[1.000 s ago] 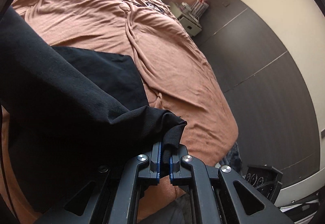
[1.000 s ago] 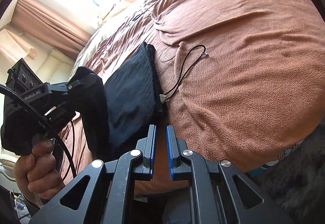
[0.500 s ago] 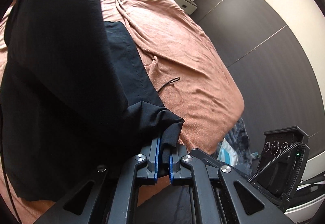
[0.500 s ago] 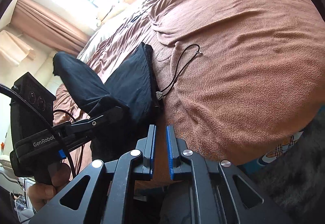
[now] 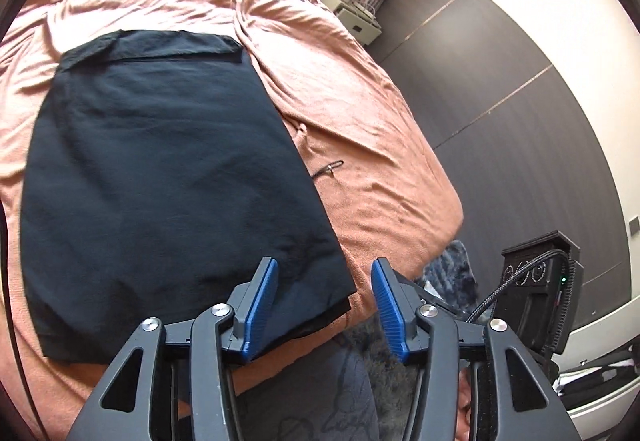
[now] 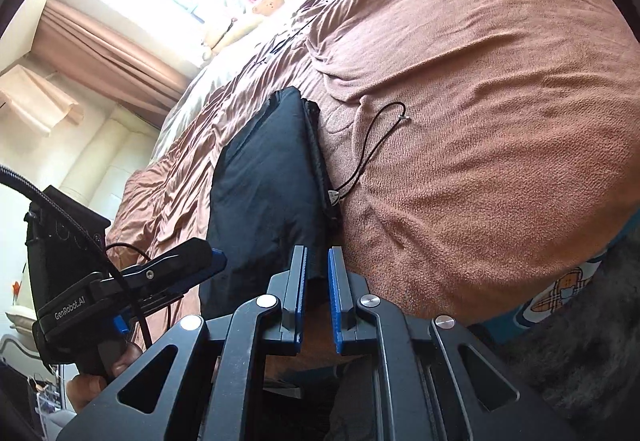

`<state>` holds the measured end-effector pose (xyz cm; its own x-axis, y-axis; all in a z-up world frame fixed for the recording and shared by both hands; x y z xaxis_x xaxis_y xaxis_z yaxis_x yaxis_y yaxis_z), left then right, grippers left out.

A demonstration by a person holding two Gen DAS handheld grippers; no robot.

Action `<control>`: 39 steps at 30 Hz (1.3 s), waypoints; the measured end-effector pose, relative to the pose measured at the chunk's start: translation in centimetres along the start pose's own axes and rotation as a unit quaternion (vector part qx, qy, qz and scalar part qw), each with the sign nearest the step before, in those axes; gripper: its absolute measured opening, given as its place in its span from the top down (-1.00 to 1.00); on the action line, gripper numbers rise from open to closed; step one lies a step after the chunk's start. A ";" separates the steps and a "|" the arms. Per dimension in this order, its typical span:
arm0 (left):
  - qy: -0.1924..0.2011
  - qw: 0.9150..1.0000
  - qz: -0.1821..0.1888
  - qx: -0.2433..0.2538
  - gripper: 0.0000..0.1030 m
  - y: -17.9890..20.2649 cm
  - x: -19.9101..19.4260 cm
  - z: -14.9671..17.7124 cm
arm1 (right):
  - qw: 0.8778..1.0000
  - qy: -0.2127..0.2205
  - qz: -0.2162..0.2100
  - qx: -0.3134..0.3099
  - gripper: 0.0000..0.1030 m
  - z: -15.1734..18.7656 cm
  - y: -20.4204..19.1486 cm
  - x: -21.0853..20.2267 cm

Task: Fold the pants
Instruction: 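Lower the pants onto the bed and open the left gripper, then grasp the folded pants edge with the left gripper while the right gripper grasps the bundle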

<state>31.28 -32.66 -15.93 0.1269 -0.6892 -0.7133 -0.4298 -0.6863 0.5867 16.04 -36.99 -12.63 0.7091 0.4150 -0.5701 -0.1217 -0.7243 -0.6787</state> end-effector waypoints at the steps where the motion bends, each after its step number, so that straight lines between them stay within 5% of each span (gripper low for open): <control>1: 0.004 1.000 -0.005 -0.002 -0.01 -0.3 -0.3 0.1 | 1.000 -0.003 -0.003 -0.001 0.85 -0.1 0.0 0.2; 6: 0.017 0.999 -0.027 -0.020 -0.01 -3.0 -2.2 0.3 | 1.000 -0.023 -0.007 0.002 0.30 0.0 0.0 2.2; 11: 0.028 0.997 -0.052 -0.046 -0.01 -6.2 -3.7 0.2 | 0.999 -0.037 -0.013 -0.007 0.28 -0.1 -0.5 4.0; 13: 0.033 0.996 -0.060 -0.055 -0.01 -7.6 -4.3 0.3 | 0.999 -0.042 -0.009 -0.012 0.40 -0.1 -0.6 4.5; 14: 0.035 0.996 -0.064 -0.060 -0.01 -8.3 -4.4 0.2 | 0.999 -0.043 -0.007 -0.016 0.82 -0.2 -0.7 4.7; 15: 0.037 0.995 -0.068 -0.064 -0.01 -8.9 -4.6 0.2 | 0.999 -0.043 -0.006 -0.022 0.94 -0.3 -0.8 4.8; 24: 0.056 0.987 -0.094 -0.117 -0.01 -14.6 -6.6 0.8 | 0.999 -0.040 -0.003 -0.018 0.91 -1.3 -0.3 4.6; 28: 0.059 0.984 -0.099 -0.137 -0.01 -16.5 -7.0 1.2 | 0.999 -0.021 0.007 -0.025 0.55 -2.3 -0.2 4.0; 30: 0.060 0.983 -0.095 -0.145 -0.01 -17.2 -7.2 1.4 | 1.000 -0.013 0.003 -0.020 0.01 -2.8 -0.1 4.0; 39: 0.046 0.981 -0.071 -0.173 -0.01 -18.7 -6.1 2.1 | 0.998 -0.031 0.000 -0.059 -0.02 -4.6 -1.2 6.9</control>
Point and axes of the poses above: each gripper's, at about its wrist camera, not at the fingertips, and x roughly the way its jaws point, y to its right, z to its underside, the point moved 6 cm from there along x, roughly the way its jaws point, and after that the axes turned 5 degrees about -y, right-handed, at the moved point
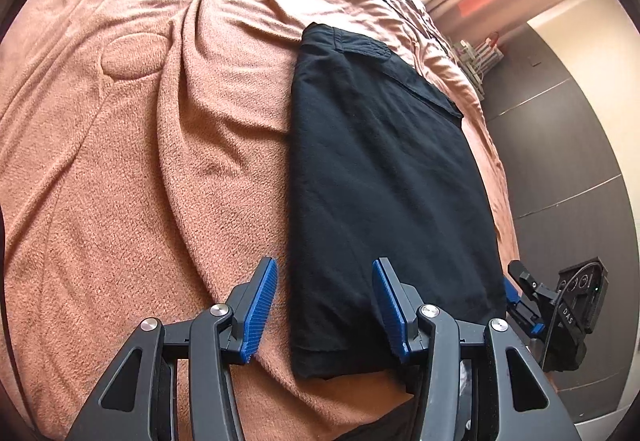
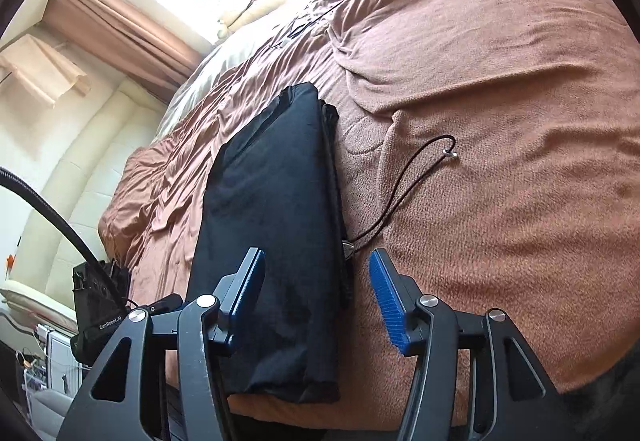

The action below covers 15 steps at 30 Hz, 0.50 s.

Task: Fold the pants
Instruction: 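Grasp the folded pants edge with the left gripper while the right gripper grasps the bundle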

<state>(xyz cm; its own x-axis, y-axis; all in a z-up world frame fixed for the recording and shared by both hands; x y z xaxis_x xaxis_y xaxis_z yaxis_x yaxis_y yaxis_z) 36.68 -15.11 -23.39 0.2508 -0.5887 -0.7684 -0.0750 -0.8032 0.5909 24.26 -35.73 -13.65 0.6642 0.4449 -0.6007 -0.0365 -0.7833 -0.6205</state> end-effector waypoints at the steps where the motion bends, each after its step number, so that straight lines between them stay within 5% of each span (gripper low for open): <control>1: -0.004 1.000 0.003 -0.004 -0.01 -0.1 0.3 0.0 | 1.000 -0.004 0.000 -0.004 -0.02 -0.2 0.0 0.5; 9: -0.024 0.998 0.047 -0.017 0.09 0.2 1.5 0.4 | 0.998 -0.060 -0.002 -0.002 0.06 -1.5 1.4 5.0; 13: -0.021 0.999 0.039 -0.015 0.67 0.1 1.3 0.5 | 0.996 -0.065 -0.049 0.025 0.51 -1.6 1.5 5.5; 15: -0.014 0.999 0.045 -0.010 0.77 0.4 0.7 0.5 | 0.996 -0.063 -0.053 0.027 0.54 -1.6 1.2 5.6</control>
Point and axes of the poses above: each gripper's, at about its wrist camera, not at the fingertips, and x roughly the way its jaws point, y to its right, z to its underside, the point moved 6 cm from there along x, roughly the way its jaws point, and after that the axes turned 5 degrees about -y, right-handed, at the moved point
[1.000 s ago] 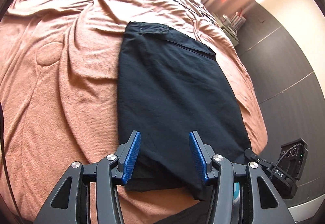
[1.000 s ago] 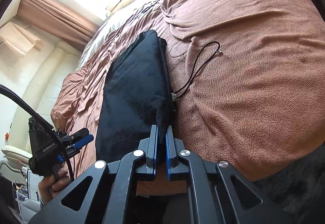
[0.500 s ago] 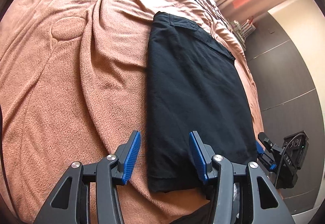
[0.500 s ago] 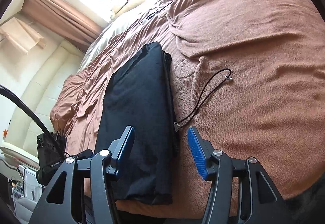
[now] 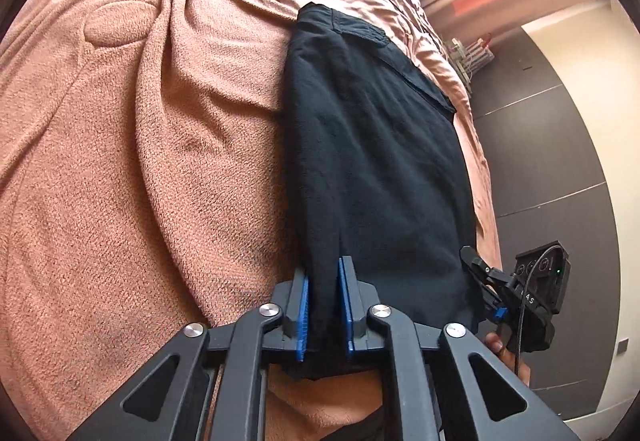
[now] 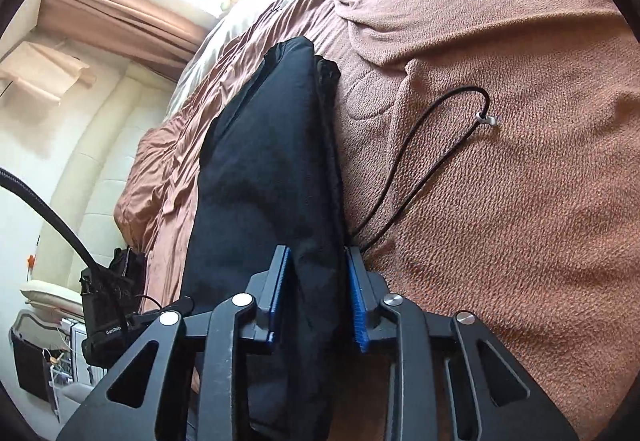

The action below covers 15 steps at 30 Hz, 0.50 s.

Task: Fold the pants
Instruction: 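Grasp the folded pants edge with the left gripper while the right gripper grasps the bundle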

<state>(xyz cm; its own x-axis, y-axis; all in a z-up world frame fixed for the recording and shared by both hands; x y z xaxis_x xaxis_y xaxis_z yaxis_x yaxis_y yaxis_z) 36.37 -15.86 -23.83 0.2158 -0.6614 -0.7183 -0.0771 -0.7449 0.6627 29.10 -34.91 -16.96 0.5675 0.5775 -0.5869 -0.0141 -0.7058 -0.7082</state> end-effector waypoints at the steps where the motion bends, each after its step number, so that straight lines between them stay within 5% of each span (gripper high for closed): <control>1: 0.003 1.000 0.001 0.004 0.80 0.3 -0.4 0.0 | 1.000 0.001 0.001 0.001 0.54 -0.1 0.0 0.0; 15: 0.013 1.000 -0.016 0.019 0.81 -1.7 -5.9 0.1 | 1.000 -0.017 -0.016 0.007 0.63 2.4 -2.5 1.2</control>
Point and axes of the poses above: each gripper's, at about its wrist camera, not at the fingertips, and x roughly the way its jaws point, y to its right, z to its underside, the point moved 6 cm from there along x, roughly the way its jaws point, and after that the axes turned 5 degrees about -y, right-handed, at the moved point
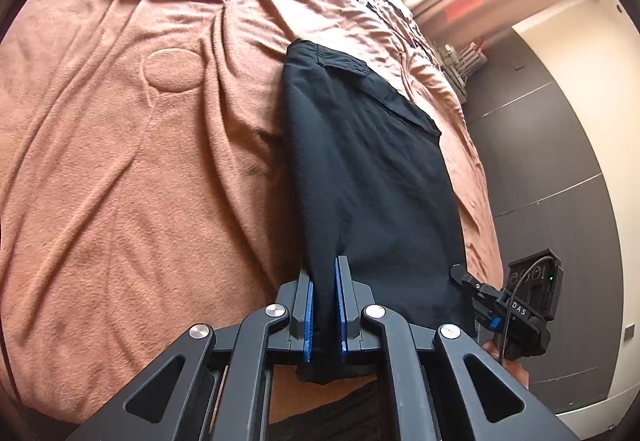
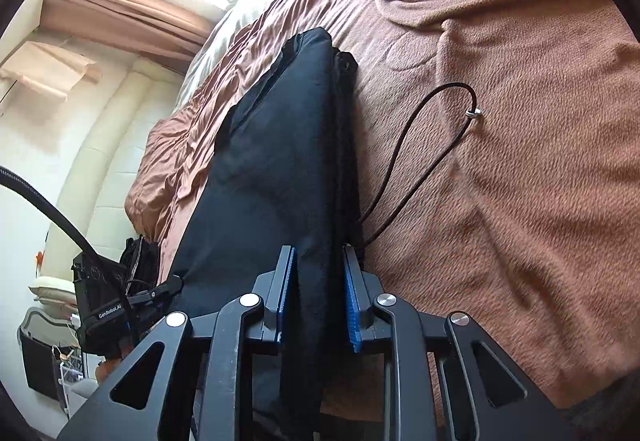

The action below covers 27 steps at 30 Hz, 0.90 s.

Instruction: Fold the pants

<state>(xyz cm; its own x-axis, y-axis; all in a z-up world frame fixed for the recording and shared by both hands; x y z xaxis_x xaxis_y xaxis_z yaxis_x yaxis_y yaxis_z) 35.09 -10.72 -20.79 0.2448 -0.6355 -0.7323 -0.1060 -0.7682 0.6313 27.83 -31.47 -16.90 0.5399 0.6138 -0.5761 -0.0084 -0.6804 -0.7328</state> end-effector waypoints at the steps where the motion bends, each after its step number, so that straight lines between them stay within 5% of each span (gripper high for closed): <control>1: -0.001 1.000 -0.004 -0.002 0.81 -0.5 -0.3 0.2 | 1.000 -0.003 -0.001 -0.002 0.63 0.3 -0.4 0.4; 15: -0.007 0.999 -0.048 -0.013 0.80 -5.0 -3.1 1.9 | 0.999 -0.035 -0.022 -0.011 0.65 2.0 -2.7 4.1; 20: -0.009 0.998 -0.066 -0.017 0.67 -5.7 -3.7 1.8 | 0.999 -0.037 -0.009 -0.013 0.64 1.3 -3.0 3.9; 22: -0.003 0.998 -0.068 -0.018 0.43 -5.7 -4.0 1.5 | 1.000 -0.021 0.001 -0.016 0.64 0.6 -3.3 3.2; 27: 0.015 0.997 -0.070 -0.017 0.00 -6.0 -4.7 0.2 | 1.000 0.002 -0.006 -0.012 0.04 -2.7 -3.1 2.5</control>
<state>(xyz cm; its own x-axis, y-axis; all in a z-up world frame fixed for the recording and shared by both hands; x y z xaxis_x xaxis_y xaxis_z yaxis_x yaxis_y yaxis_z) 34.35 -3.07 -21.19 0.2845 -0.5199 -0.8055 -0.0362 -0.8454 0.5329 31.51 -28.91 -15.07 0.5427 0.6209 -0.5657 0.0183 -0.6821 -0.7311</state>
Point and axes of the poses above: each gripper's, at about its wrist camera, not at the fingertips, and x roughly the way its jaws point, y to its right, z to its underside, the point moved 6 cm from there along x, roughly the way its jaws point, and after that the axes turned 5 degrees about -y, right-handed, at the moved point
